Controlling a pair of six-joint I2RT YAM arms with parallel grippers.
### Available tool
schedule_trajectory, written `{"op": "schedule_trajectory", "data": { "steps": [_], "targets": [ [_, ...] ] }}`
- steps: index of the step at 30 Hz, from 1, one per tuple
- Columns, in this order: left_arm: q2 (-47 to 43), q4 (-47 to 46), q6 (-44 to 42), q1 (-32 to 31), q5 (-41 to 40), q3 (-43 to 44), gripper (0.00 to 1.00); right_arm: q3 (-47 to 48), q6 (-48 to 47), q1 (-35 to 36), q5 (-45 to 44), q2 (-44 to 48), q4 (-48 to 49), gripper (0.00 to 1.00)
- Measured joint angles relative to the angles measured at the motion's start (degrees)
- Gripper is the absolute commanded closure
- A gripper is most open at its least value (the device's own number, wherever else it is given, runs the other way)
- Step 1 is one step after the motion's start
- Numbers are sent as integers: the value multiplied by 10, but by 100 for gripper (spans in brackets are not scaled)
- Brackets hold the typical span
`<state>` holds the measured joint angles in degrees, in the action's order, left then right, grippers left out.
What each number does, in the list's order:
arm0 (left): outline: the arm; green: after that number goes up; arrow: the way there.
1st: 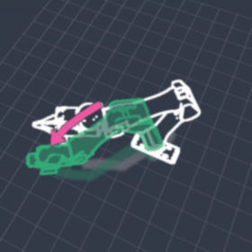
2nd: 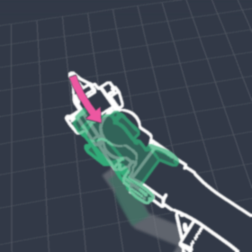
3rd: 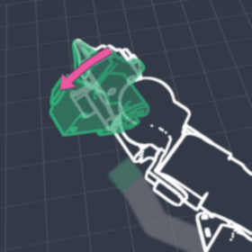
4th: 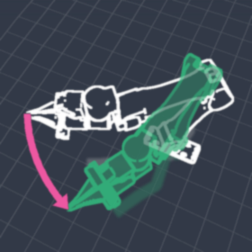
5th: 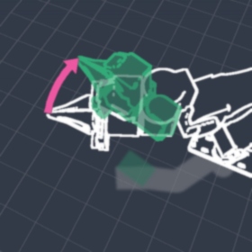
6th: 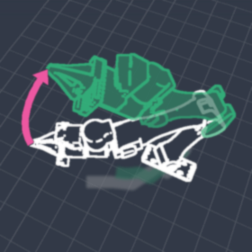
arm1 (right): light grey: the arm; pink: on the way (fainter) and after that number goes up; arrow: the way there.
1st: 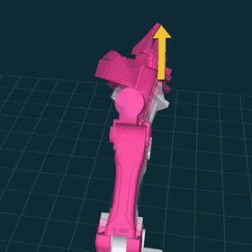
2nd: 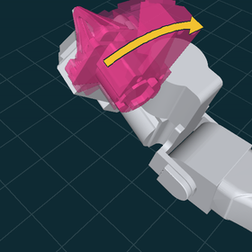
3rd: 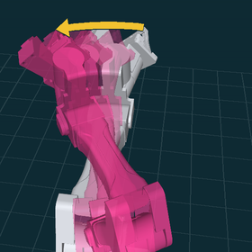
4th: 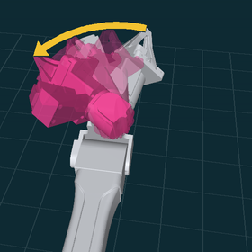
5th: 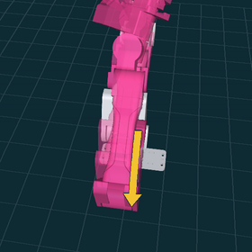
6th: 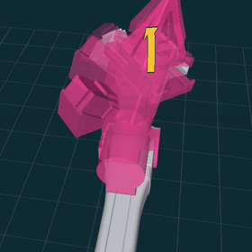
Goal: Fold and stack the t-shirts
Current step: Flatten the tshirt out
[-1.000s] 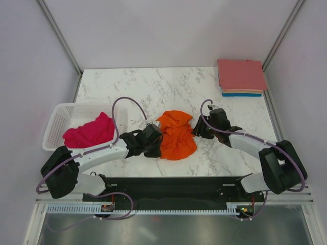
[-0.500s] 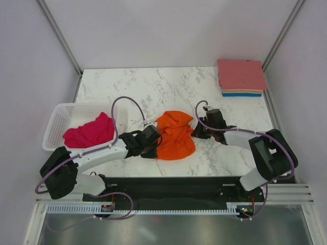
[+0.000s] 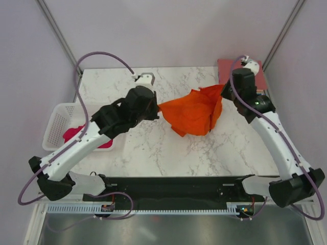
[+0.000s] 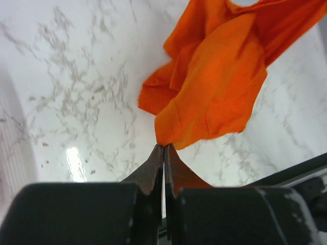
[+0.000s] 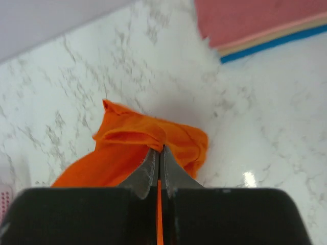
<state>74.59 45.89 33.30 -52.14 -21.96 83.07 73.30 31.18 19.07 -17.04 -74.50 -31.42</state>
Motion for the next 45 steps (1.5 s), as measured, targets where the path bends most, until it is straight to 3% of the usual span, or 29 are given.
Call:
{"op": "schedule_trajectory", "data": {
  "steps": [6,15,24,30,34,39,42,45],
  "targets": [
    [-73,31,-35,0,-36,100,98,155,-24,-28,-78,89,-99,100],
    [-172,60,-42,0,-62,46,98,173,-49,-28,-93,153,-130,100],
    [-126,80,-43,24,-78,-36,98,76,-49,-28,-86,110,-150,100],
    [-18,11,-55,132,24,-25,98,44,-49,-30,-73,98,-94,100],
    [133,-9,-66,202,88,96,98,127,-50,-42,-56,3,-60,100],
    [257,-30,-80,212,135,337,98,287,-68,-64,-68,-95,-49,100],
    [261,-54,-79,211,165,421,98,380,-81,-84,-87,-101,-52,100],
    [224,-72,-78,211,196,439,98,407,-87,-92,-99,-54,-50,100]
  ]
}}
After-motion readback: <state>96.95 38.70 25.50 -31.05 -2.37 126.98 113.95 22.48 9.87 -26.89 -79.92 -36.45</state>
